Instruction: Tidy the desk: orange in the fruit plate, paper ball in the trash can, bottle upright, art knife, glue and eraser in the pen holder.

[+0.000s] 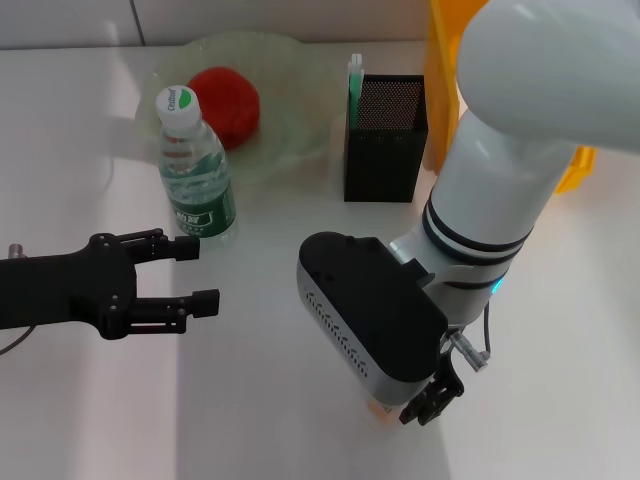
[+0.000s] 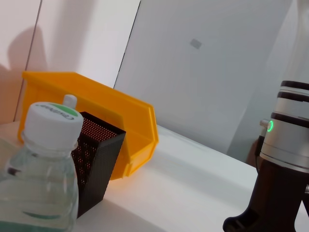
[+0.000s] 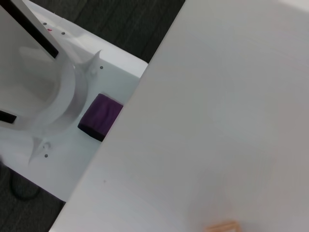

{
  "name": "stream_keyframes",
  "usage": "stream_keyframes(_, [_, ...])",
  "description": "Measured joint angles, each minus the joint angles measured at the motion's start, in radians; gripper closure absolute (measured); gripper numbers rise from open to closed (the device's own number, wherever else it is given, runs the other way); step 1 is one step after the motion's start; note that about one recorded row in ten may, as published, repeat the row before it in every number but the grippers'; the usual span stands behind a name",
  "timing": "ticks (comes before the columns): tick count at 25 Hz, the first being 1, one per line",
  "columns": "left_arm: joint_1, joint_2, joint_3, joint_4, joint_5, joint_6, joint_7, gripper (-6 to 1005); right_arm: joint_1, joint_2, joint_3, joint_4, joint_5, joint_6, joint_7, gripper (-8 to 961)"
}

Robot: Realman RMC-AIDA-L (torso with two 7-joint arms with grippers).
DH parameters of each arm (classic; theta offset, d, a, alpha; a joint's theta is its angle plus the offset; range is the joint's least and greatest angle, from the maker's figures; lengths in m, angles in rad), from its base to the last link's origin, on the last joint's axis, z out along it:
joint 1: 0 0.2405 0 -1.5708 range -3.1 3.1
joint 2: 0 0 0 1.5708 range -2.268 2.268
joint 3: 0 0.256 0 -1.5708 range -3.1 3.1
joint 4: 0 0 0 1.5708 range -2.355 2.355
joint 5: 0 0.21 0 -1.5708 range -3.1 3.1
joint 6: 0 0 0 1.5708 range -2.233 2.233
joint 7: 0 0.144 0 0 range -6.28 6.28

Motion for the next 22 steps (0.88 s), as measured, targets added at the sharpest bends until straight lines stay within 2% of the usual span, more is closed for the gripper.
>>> stream_keyframes(10, [-0.001, 0.000, -0.001, 0.004, 0.000, -0.002, -0.008, 153, 0.000, 0.000, -0.022, 0.002, 0.000, 0.009, 0.009, 425])
stream_keyframes(20, [-0.003, -0.001, -0.001, 0.006, 0.000, -0.003, -0.011, 152, -0.001, 0.000, -0.027, 0.003, 0.000, 0.018, 0.037, 700])
stream_keyframes(22, [-0.003, -0.001, -0.001, 0.006, 0.000, -0.003, -0.011, 152, -0.005, 0.000, -0.020, -0.003, 0.000, 0.018, 0.040, 699])
